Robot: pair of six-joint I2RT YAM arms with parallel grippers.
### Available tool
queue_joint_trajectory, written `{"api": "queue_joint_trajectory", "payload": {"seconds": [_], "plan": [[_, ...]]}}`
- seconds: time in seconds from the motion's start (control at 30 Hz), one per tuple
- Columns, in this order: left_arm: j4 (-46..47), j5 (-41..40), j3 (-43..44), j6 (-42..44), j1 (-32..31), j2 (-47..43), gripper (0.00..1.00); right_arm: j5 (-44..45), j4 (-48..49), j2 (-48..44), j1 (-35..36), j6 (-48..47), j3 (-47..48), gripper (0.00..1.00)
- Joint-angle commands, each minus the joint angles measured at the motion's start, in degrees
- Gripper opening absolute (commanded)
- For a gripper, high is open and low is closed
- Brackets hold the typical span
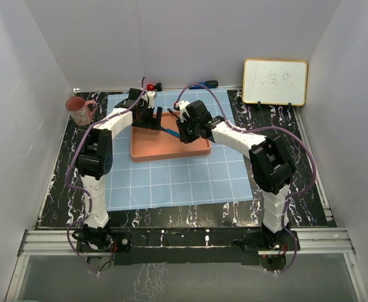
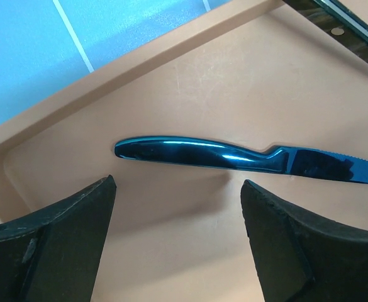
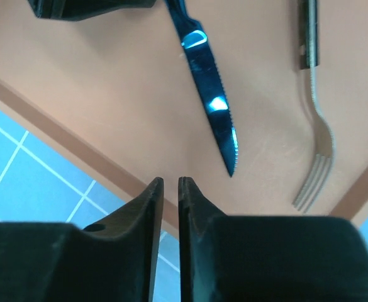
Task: Set the dinner table for one person
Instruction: Adjust the knife on the napkin.
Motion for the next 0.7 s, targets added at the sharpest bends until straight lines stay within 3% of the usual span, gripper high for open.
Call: {"api": "queue_joint_trajectory", "payload": {"seconds": [0.0,0.17,0.67], "plan": [[-2.52,-0.35,1.72,-2.38,-0.17,-4.59,0.8,-4.89,1.2,0.36,0.21,2.26,1.36,0.1],[-2.67,-1.06,0.68,-4.12,-0.25,-9.34,0.81,-3.93,1.88,1.81,0.17,2.67,0.59,0.0],[-0.31,-2.68,-5.58,-5.92,-0.19,-19.5,0.86,3.35,5.0,7.25,0.21,3.92,-0.06,0.0]]}}
